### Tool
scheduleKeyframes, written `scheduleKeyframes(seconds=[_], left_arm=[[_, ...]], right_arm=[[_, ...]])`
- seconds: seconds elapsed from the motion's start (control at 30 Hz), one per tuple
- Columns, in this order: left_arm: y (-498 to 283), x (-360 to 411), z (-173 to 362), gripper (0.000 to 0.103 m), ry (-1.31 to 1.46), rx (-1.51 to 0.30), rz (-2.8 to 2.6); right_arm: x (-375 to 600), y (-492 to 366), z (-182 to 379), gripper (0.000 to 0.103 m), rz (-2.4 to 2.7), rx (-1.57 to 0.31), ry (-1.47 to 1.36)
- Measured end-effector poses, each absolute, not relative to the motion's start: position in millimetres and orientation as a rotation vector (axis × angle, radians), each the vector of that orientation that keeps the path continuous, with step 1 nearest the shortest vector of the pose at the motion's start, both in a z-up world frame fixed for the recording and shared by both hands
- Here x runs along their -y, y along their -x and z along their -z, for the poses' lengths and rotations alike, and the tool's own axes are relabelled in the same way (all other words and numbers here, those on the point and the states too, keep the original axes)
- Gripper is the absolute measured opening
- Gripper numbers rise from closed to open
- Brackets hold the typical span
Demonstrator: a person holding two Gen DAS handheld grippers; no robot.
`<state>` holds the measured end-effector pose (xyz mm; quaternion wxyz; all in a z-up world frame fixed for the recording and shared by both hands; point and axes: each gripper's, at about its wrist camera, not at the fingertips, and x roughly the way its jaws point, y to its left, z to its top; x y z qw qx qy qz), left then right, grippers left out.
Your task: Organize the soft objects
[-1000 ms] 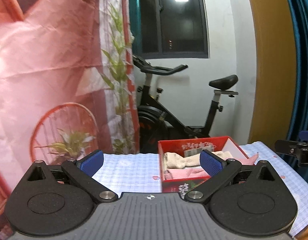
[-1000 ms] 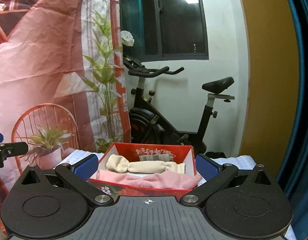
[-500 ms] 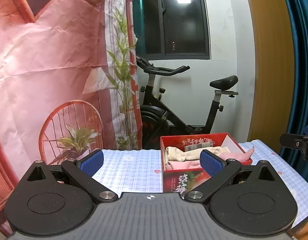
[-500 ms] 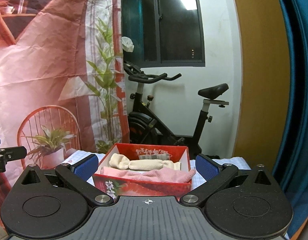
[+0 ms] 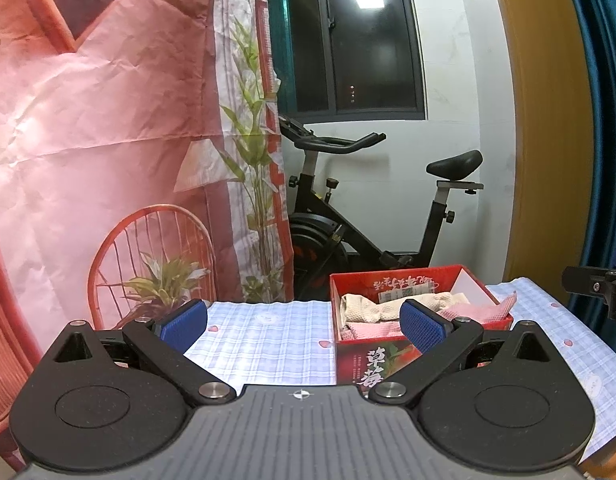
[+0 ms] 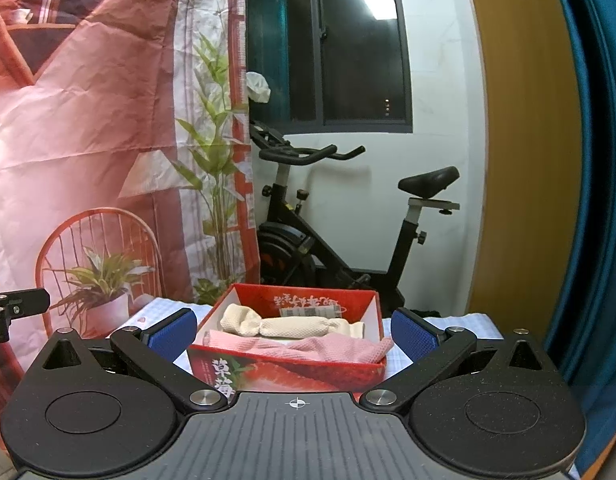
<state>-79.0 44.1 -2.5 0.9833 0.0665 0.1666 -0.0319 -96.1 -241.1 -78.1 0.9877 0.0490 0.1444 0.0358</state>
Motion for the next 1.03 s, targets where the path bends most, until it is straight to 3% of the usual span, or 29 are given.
scheduleKeyframes(seconds=[1.03], left_arm=[[77.2,-51.7,5.8,0.103,-0.136,-0.338,0.068]], right_arm=[[246.0,95.5,87.1,0.103,-0.076,-0.302,-0.083]])
